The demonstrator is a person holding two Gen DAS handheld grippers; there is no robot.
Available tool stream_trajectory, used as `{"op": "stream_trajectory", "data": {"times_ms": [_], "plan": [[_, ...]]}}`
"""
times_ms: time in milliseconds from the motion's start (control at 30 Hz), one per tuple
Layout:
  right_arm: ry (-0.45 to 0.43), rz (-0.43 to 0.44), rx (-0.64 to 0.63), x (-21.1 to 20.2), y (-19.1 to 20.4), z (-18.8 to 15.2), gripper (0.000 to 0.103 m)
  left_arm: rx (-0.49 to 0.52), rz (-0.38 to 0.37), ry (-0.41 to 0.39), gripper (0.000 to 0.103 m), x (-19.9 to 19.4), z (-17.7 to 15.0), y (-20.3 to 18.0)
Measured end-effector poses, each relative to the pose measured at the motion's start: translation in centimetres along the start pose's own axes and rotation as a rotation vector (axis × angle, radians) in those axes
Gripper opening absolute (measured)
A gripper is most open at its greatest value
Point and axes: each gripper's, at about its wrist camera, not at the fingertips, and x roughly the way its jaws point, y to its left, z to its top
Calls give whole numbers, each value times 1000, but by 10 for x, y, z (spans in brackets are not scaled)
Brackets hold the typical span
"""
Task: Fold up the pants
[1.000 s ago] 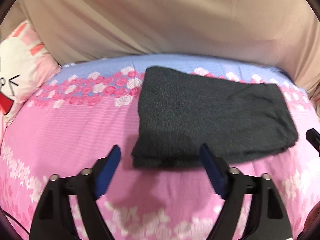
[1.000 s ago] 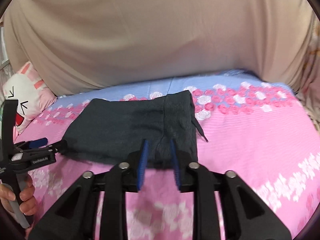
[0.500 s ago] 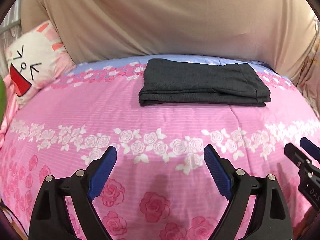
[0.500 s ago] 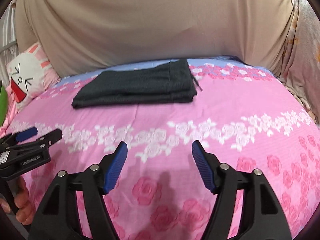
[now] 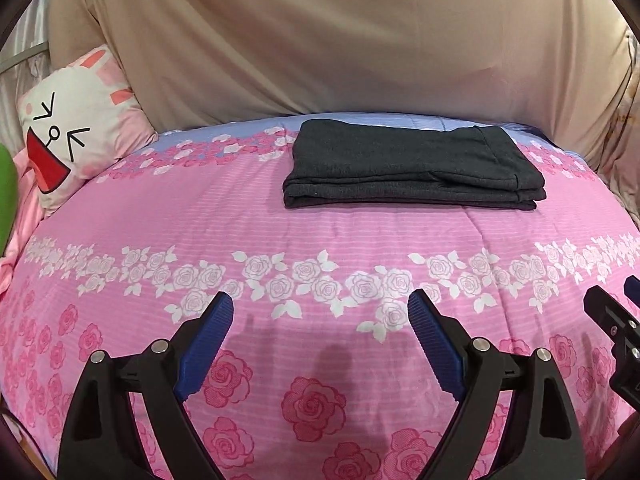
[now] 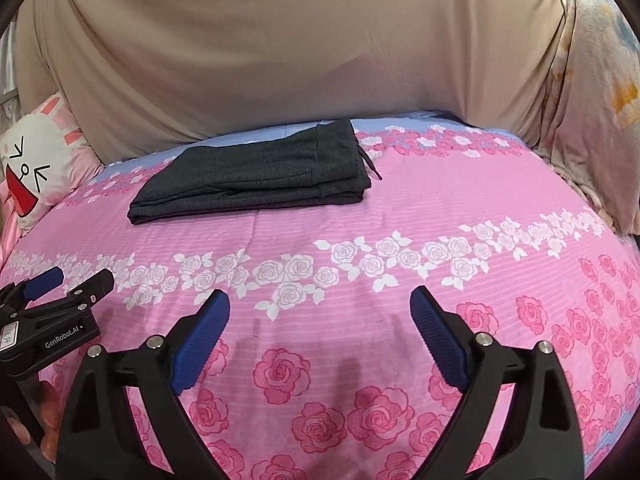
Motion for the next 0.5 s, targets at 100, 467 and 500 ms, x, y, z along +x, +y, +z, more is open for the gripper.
{"op": "stream_trajectory", "data": {"times_ms": [100, 467, 500], "plan": [[9, 0, -9, 2, 2, 0, 91, 12, 3, 9, 87, 2, 0, -2], [26, 2, -10, 5, 5, 0, 92, 12, -22, 18, 86, 4, 1, -2], [27, 2, -10, 5, 5, 0, 92, 15, -23, 18, 87, 3, 2, -2]]}}
